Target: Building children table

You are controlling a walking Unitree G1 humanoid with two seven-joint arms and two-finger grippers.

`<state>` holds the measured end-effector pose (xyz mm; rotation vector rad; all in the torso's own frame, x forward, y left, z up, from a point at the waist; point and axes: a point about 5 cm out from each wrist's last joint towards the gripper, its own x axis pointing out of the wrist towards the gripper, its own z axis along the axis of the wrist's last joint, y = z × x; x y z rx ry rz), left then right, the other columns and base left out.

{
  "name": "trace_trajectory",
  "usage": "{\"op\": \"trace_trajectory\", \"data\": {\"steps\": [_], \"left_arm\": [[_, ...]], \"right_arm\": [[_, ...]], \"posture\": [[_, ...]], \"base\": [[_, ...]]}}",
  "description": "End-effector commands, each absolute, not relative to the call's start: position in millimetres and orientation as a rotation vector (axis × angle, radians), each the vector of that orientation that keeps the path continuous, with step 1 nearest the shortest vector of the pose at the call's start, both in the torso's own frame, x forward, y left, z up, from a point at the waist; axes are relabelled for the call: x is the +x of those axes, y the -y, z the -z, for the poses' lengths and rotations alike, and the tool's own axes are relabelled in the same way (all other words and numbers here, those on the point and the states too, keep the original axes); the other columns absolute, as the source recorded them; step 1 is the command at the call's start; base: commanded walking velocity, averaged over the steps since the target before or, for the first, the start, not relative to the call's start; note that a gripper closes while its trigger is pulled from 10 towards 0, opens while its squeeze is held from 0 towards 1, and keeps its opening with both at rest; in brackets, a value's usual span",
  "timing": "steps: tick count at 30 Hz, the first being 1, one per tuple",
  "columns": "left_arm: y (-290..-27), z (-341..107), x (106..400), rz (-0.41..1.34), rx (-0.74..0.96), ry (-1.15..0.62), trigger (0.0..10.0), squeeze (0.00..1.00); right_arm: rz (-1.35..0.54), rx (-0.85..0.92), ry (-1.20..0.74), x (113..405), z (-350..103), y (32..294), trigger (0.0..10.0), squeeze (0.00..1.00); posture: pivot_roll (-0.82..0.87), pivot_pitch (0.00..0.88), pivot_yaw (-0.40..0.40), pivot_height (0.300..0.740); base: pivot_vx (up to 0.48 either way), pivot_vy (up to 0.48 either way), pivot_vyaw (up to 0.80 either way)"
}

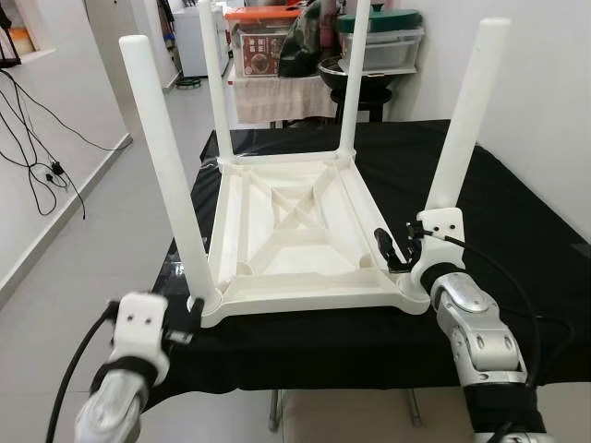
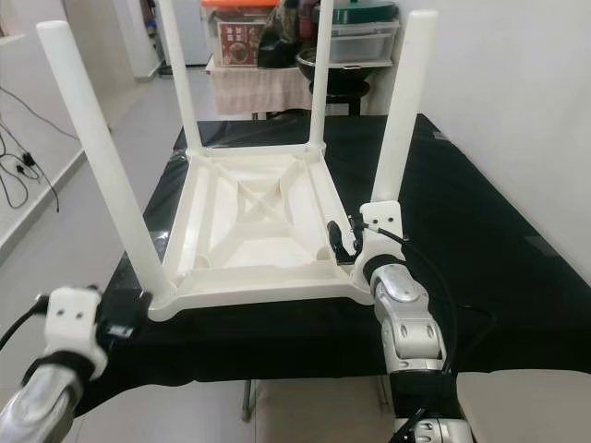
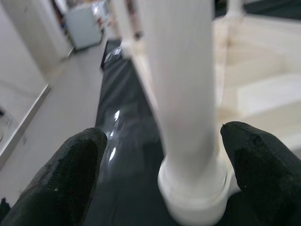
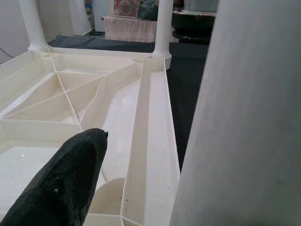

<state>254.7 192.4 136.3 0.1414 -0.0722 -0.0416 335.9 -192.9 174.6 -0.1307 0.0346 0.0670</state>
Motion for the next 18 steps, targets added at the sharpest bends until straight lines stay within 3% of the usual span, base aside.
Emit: {"op": "trace_trajectory", "data": {"steps": [1,6,7,18], "left_arm": [[-198.2,-128.2,259.1,0.035,0.141,0.043,10.0,1.00],[-198.8,-126.8,266.9,0.035,0.135,0.041,10.0,1.00],[-196.9,-121.3,271.8,0.062,0.136,0.012,10.0,0.00],[-202.6,-108.2,286.9,0.064,0.112,-0.004,10.0,0.00]], "right_arm": [[-0.097,-0.121,-0.059,334.4,-169.1,187.2,10.0,0.00],[-0.095,-0.120,-0.059,334.4,-169.2,188.1,10.0,0.00],[-0.100,-0.118,-0.052,334.3,-171.2,187.4,10.0,0.00],[-0.104,-0.118,-0.026,334.4,-181.3,193.9,10.0,0.00]], "posture": [[-0.06,0.000,-0.004,0.740],[-0.06,0.000,-0.004,0.740],[-0.07,0.000,-0.003,0.740],[-0.09,0.001,-0.021,0.740]], "base": [[0.000,0.000,0.00],[0.000,0.000,0.00],[0.000,0.000,0.00],[0.000,0.000,0.00]]}}
